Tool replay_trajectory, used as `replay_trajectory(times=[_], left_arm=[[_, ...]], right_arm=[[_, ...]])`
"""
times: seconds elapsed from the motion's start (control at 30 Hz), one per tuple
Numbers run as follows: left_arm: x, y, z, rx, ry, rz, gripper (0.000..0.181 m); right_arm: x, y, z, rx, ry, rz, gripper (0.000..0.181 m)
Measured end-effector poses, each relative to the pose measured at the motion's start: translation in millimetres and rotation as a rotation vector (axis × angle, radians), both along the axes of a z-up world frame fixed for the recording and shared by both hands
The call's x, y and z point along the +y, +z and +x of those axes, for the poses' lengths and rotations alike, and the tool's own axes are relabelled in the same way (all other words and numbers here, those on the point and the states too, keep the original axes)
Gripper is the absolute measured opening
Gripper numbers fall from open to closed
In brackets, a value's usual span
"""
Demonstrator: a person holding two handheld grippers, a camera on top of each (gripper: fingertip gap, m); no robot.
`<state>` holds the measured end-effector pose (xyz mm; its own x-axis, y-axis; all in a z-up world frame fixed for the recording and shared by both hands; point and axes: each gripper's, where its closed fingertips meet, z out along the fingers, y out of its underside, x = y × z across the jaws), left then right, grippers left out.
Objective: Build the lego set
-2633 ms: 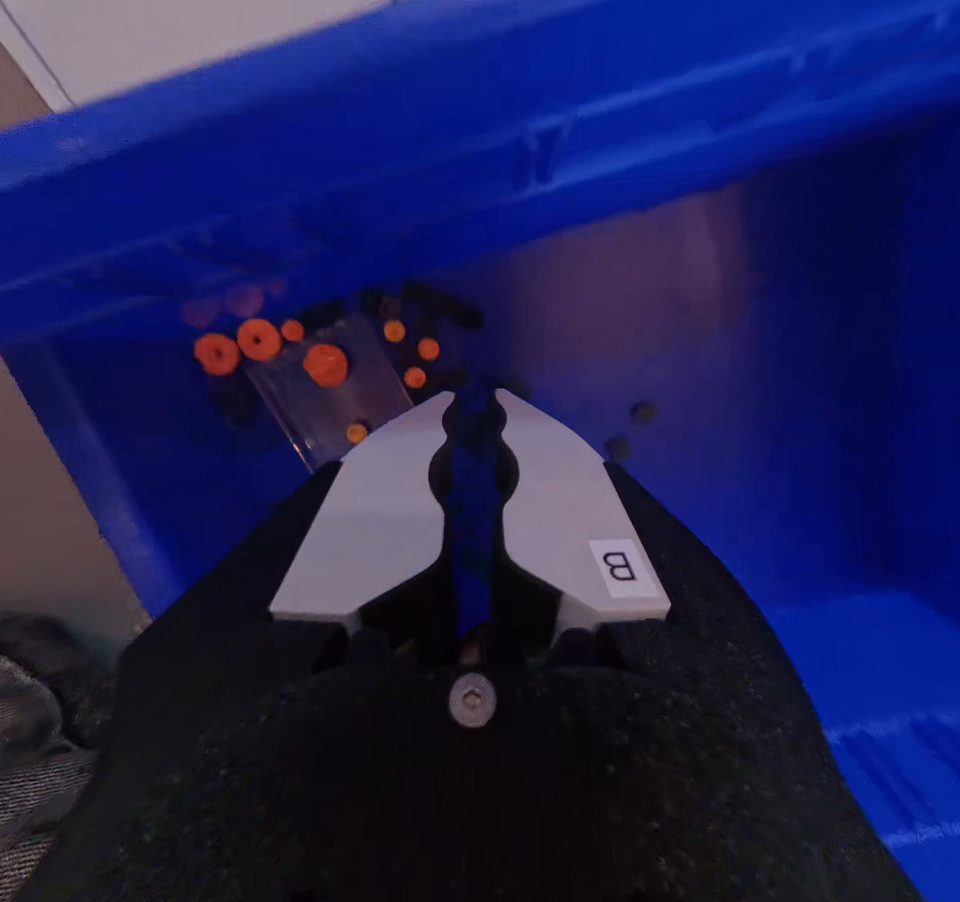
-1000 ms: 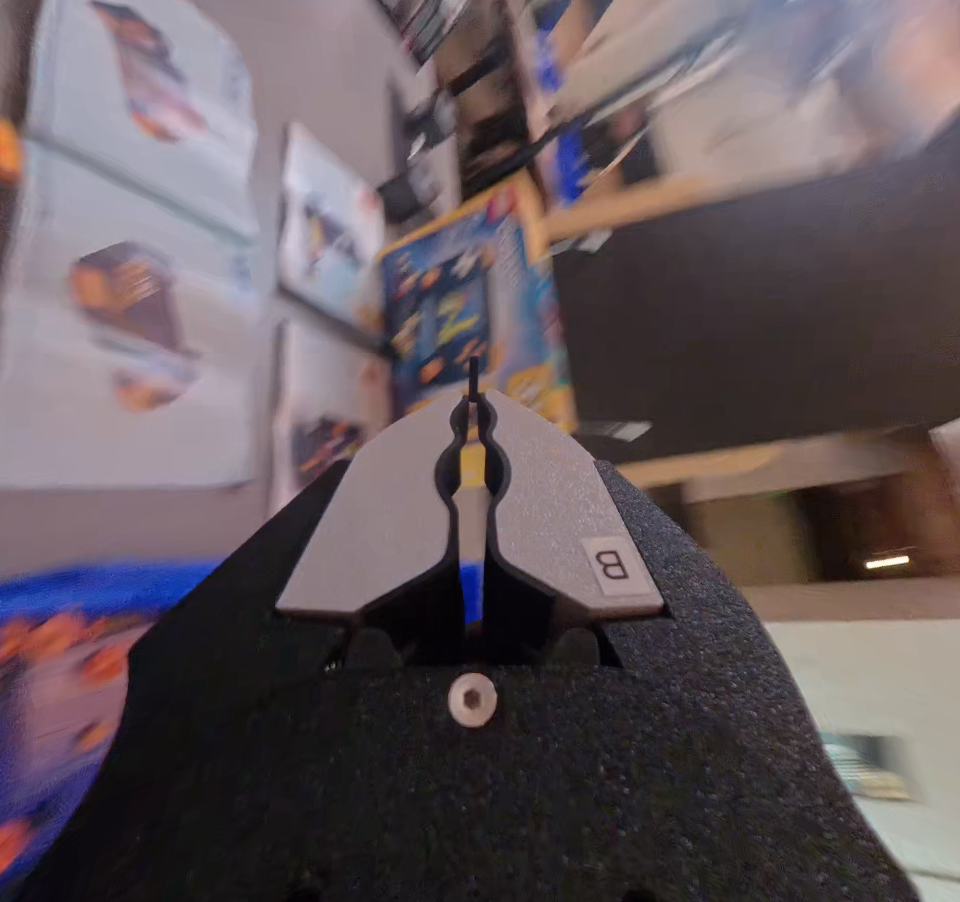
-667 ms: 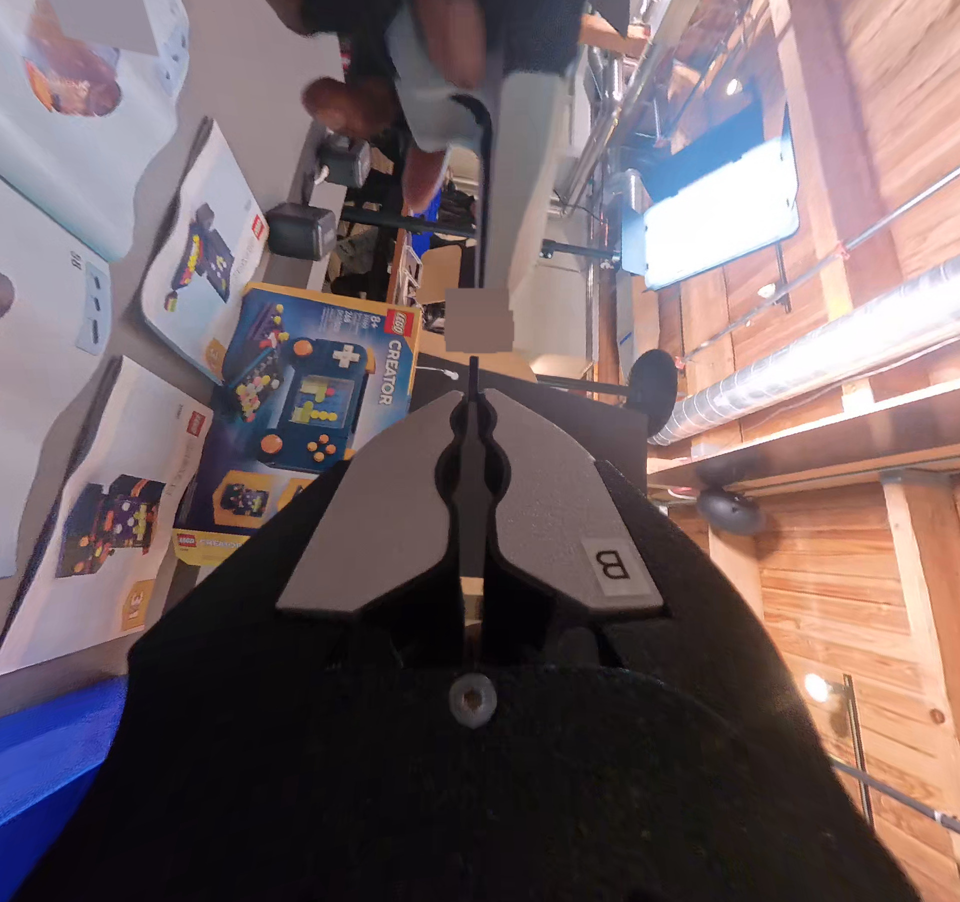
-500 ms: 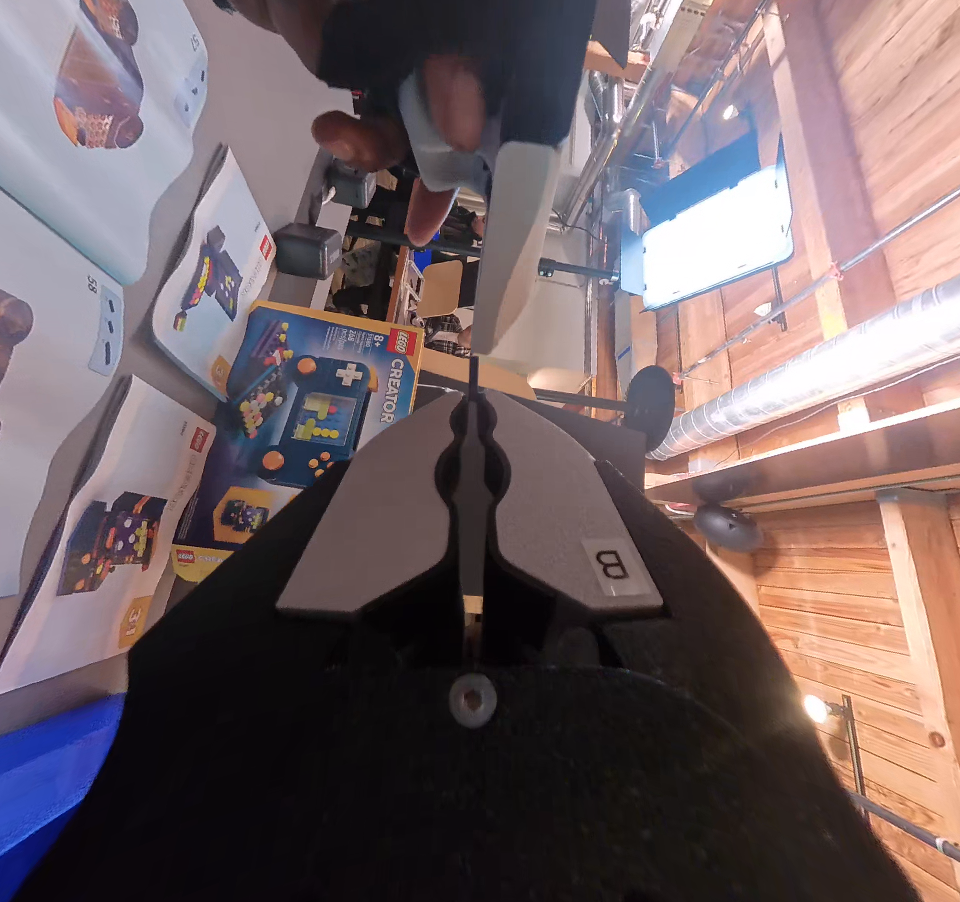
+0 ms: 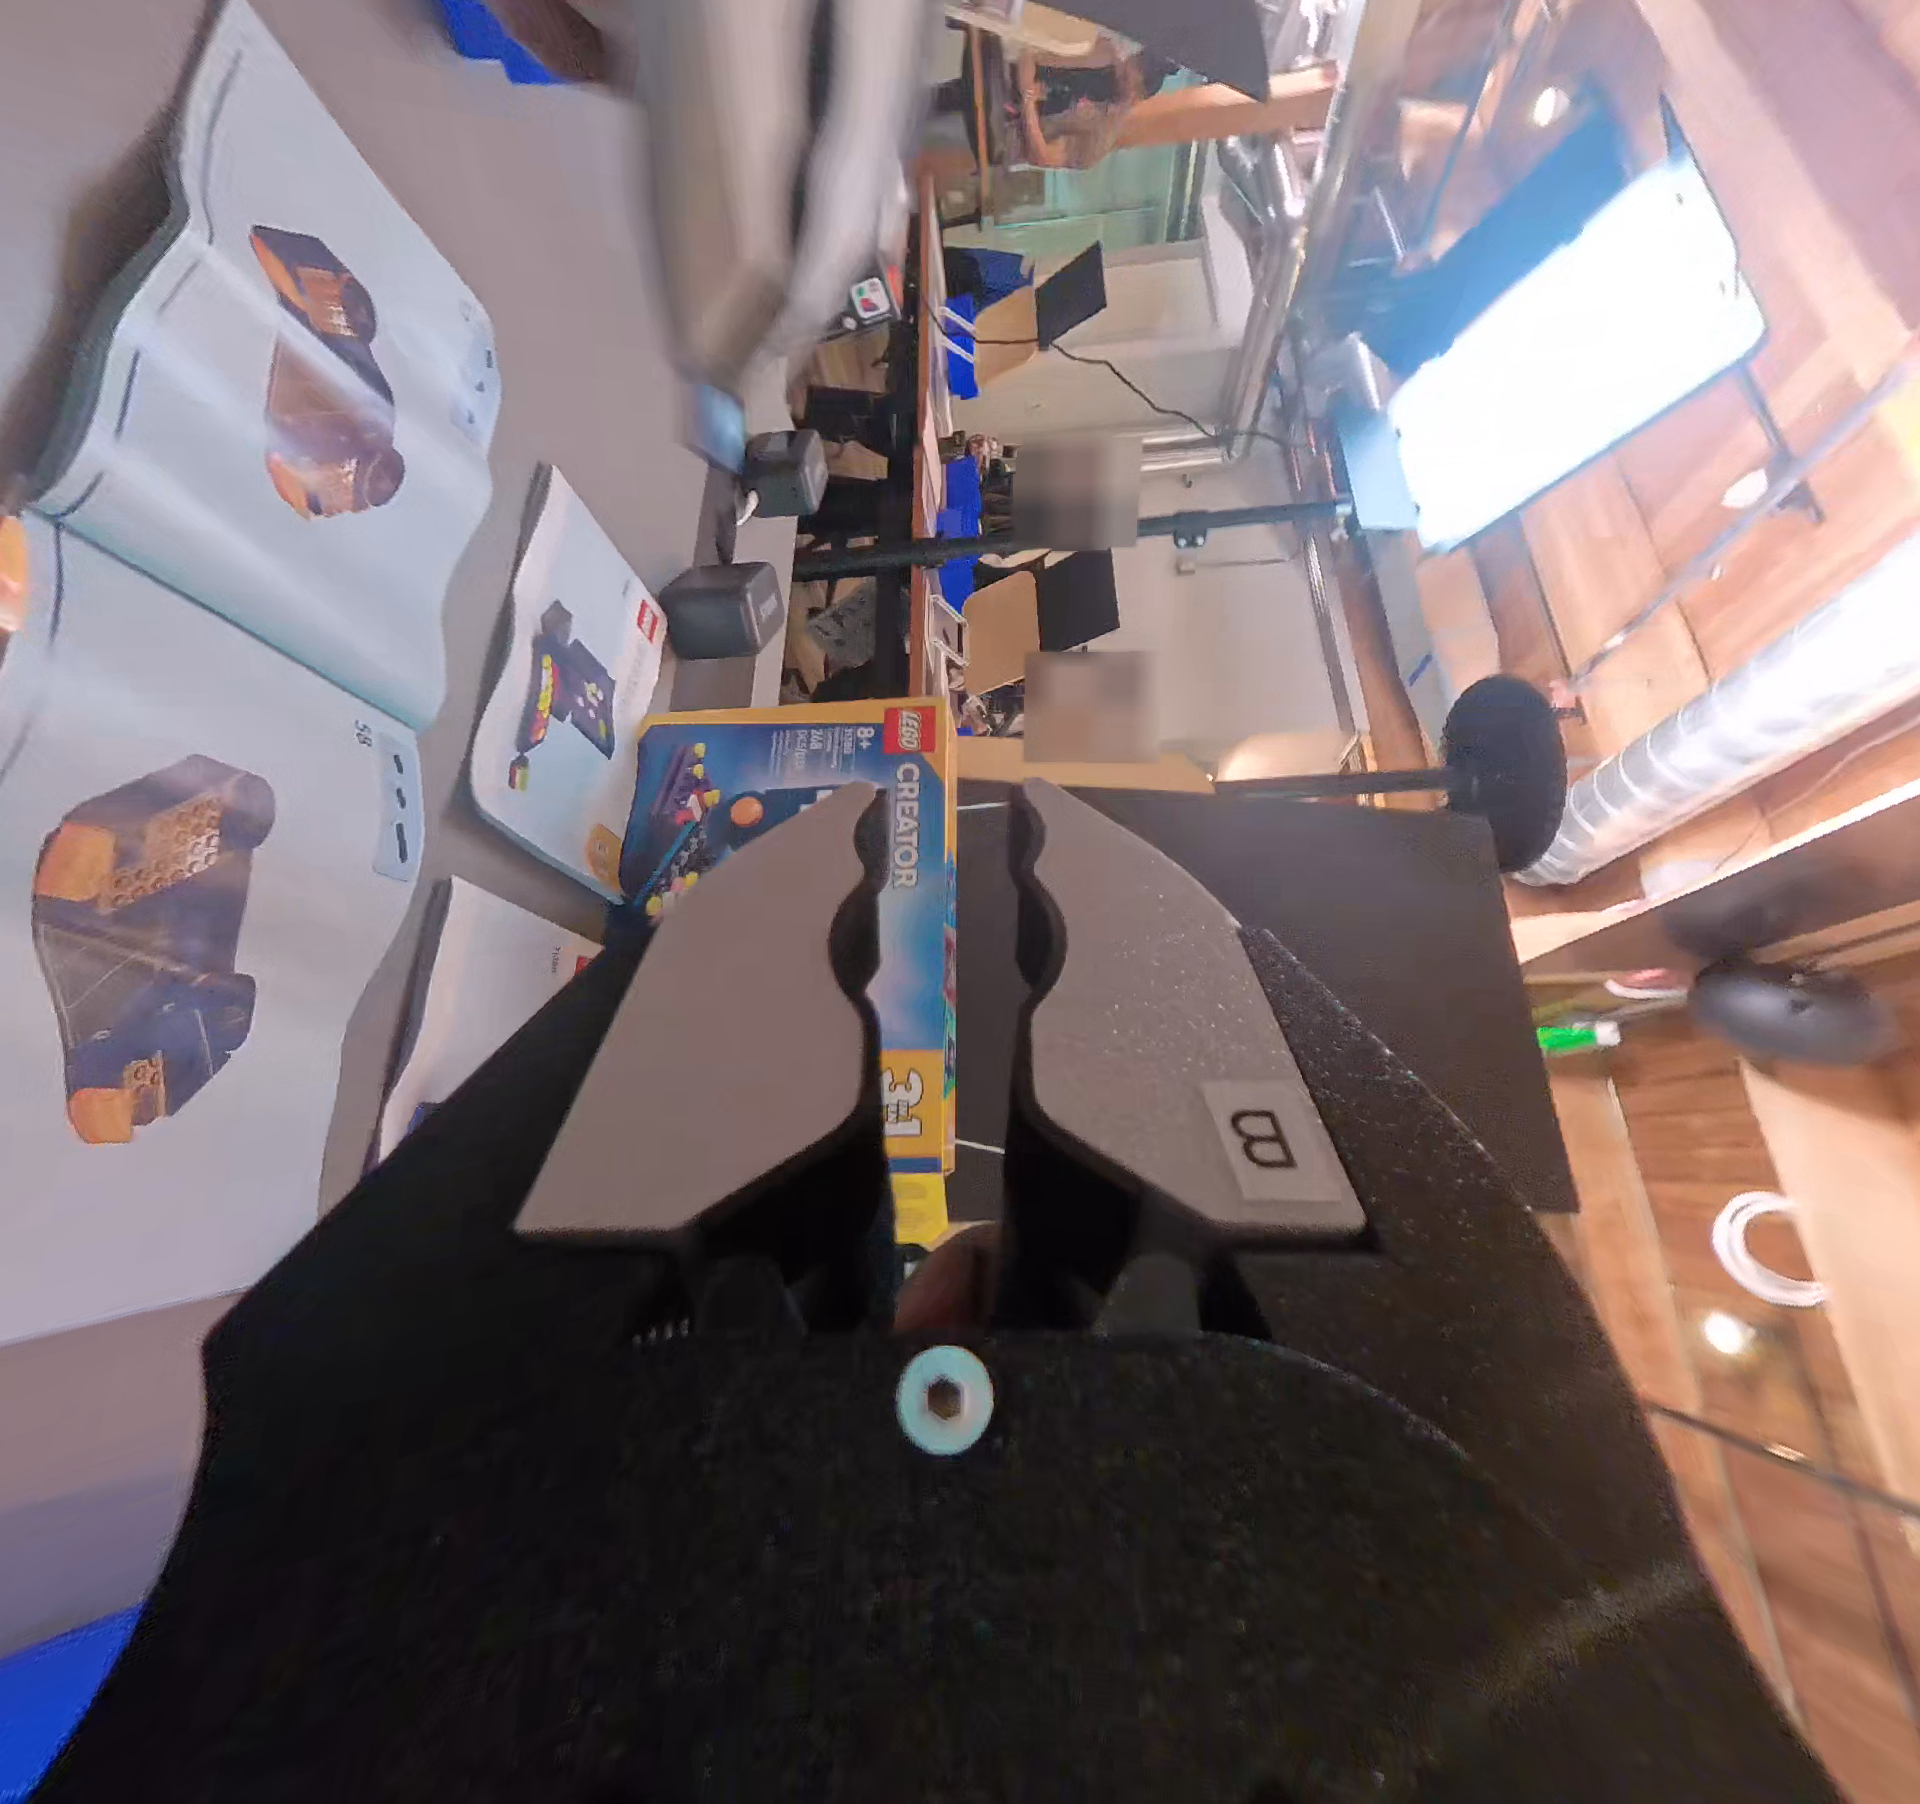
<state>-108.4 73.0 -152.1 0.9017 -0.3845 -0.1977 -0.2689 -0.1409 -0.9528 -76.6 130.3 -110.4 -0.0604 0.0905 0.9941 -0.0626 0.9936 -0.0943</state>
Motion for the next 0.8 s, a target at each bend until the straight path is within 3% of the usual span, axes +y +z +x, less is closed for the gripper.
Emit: replay_trajectory(times=[0.1,0.2,0.33,0.53,0.8], left_arm=[[-43.6,-67.7,-20.2,0.013,-0.085,-0.288,0.007],[-64.4,-117.1,-38.8,0.018,-0.092,-0.403,0.007],[-58.7,-131.3,-41.5,0.009,-0.137,-0.384,0.007],[-53.4,-171.3,-42.6,0.080,-0.184,-0.583,0.007],[-61.3,-183.8,-48.6,0.138,-0.182,-0.689,0.007]], right_arm=[[12.2,11.9,6.4,0.033,0.011,-0.067,0.020],[14.5,15.4,8.0,0.037,0.019,-0.094,0.019],[13.9,14.0,6.9,0.036,0.009,-0.077,0.016],[12.1,18.0,9.6,0.052,0.015,-0.071,0.015],[19.1,22.7,13.1,0.064,0.000,-0.079,0.015]])
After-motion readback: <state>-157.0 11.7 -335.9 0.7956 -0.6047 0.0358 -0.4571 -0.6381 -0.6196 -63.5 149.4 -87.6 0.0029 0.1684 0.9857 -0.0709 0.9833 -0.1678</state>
